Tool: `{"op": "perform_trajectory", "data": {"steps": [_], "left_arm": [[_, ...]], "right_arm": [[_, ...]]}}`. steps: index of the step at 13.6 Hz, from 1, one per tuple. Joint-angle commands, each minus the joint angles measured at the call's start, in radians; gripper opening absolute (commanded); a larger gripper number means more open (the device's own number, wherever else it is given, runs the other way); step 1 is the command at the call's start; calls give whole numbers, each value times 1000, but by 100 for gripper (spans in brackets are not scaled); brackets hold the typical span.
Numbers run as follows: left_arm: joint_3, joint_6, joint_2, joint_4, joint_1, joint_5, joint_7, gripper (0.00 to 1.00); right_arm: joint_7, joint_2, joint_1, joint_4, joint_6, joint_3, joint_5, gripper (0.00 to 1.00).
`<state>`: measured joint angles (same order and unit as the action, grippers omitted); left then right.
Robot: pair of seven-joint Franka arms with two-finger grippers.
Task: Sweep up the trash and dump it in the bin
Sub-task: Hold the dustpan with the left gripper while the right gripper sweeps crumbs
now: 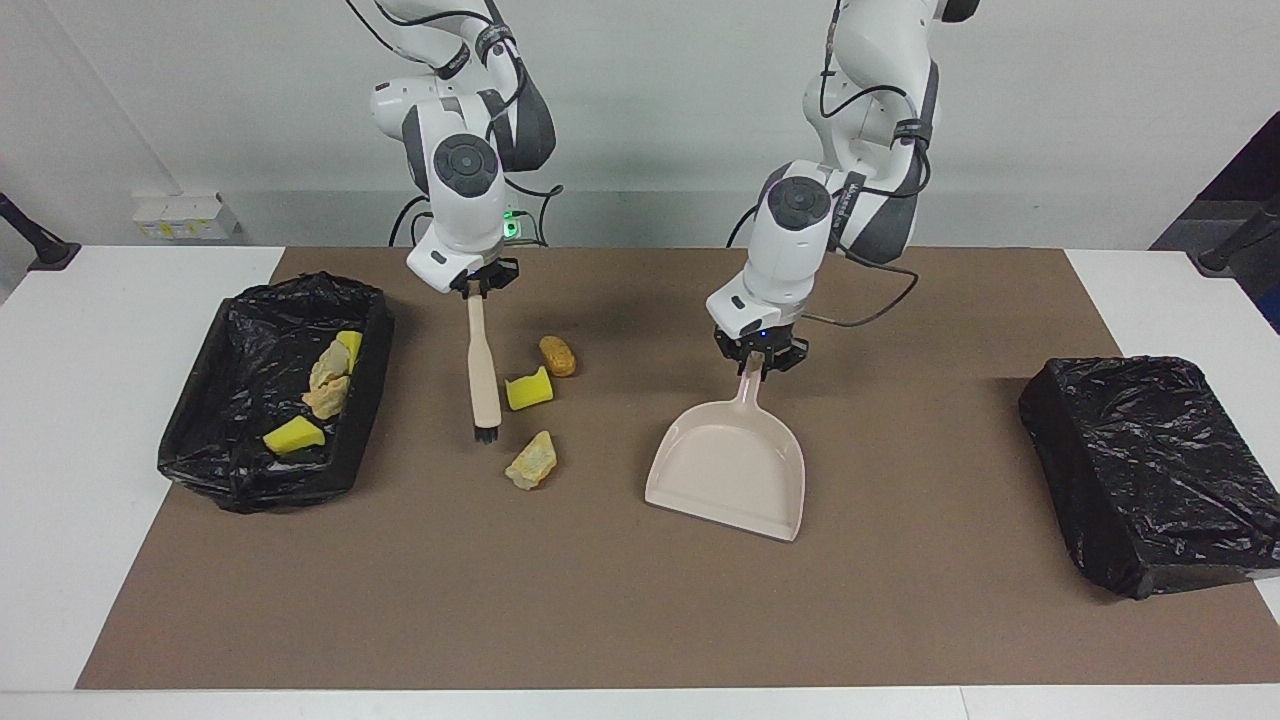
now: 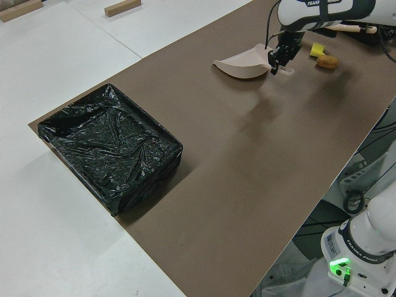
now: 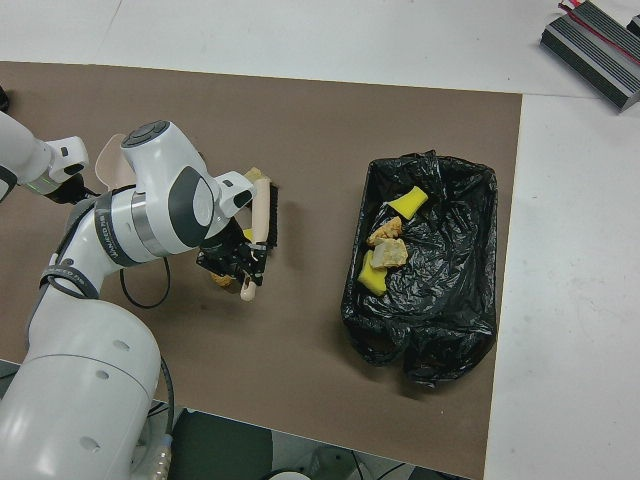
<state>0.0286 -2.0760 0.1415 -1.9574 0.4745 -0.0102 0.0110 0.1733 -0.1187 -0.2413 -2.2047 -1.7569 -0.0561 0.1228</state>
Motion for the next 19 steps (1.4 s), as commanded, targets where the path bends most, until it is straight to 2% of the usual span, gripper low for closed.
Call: {"op": "perform_trajectory", "data": {"steps": [1, 3, 5, 7, 12, 14, 16, 19], "left_arm": [[4, 56, -46, -8, -37, -17, 238, 0], [4, 53, -46, -12, -75, -17, 475, 0], [-1, 44, -42, -14, -106, -17, 735, 0], [-3, 33, -33, -14, -122, -17, 918, 0], [4, 34, -26, -31, -100, -63, 935, 0], [2, 34, -26, -31, -89, -66, 935, 0], [2, 27, -28, -32, -89, -105, 939, 0], [2, -1, -39, -64, -88, -120, 937, 0]], "right_arm": [[-143, 26, 54, 6, -80, -2, 43, 0], [-294, 98, 97, 78, -134, -2, 58, 0], [-354, 177, 100, 158, -153, -5, 113, 0], [-412, 182, 97, 136, -194, -5, 132, 0], [-410, 102, 77, -27, -188, -7, 107, 0], [-387, 56, 74, -97, -190, -8, -1, 0], [-342, 24, 48, -141, -182, -7, -41, 0], [-259, 2, 5, -165, -179, -7, -168, 0]]}}
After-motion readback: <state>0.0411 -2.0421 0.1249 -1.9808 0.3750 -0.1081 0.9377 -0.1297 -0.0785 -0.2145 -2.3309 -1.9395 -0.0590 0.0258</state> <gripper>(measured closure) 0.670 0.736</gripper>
